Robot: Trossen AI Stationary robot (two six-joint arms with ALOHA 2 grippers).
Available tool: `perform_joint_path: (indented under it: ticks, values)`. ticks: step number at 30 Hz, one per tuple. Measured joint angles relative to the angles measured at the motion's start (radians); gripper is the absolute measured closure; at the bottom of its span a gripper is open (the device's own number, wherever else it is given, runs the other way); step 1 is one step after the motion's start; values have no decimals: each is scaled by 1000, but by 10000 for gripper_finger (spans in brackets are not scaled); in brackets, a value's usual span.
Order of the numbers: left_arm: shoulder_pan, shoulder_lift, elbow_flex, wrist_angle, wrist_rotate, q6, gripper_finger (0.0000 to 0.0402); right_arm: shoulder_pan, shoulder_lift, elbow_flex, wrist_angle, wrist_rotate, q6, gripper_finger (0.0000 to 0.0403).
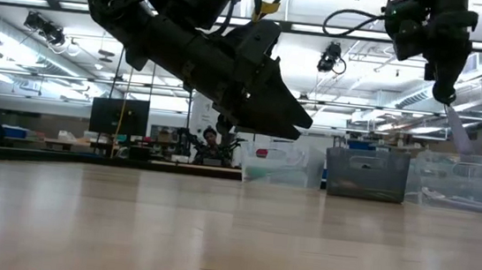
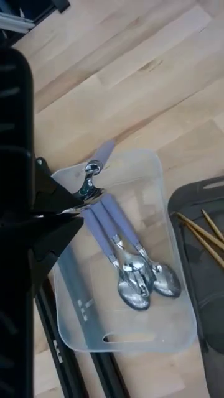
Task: Sort silverware by color (type)
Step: Put the purple spoon into the right transparent bin
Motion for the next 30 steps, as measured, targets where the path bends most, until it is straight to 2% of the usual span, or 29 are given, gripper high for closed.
perform_joint_path:
  ticks: [2,6,8,14,19,25,30]
  values:
    - [0,0,0,-1,0,0,219,-29,0,0,0,-19,-27,385]
    - [0,0,0,-2,0,1,219,-75,-3,5,-2,-158,-101,385]
    - [0,0,0,-4,0,1,219,-87,-2,20,4,-184,-123,385]
    - [0,0,0,-5,0,1,219,-111,-2,90,5,33,-52,385]
    - [0,0,0,-7,0,1,219,-109,-2,117,6,95,11,385]
    - [1,0,0,-7,0,1,219,-88,28,116,3,262,110,385]
    - [1,0,0,-7,0,1,219,-56,71,101,22,312,166,385]
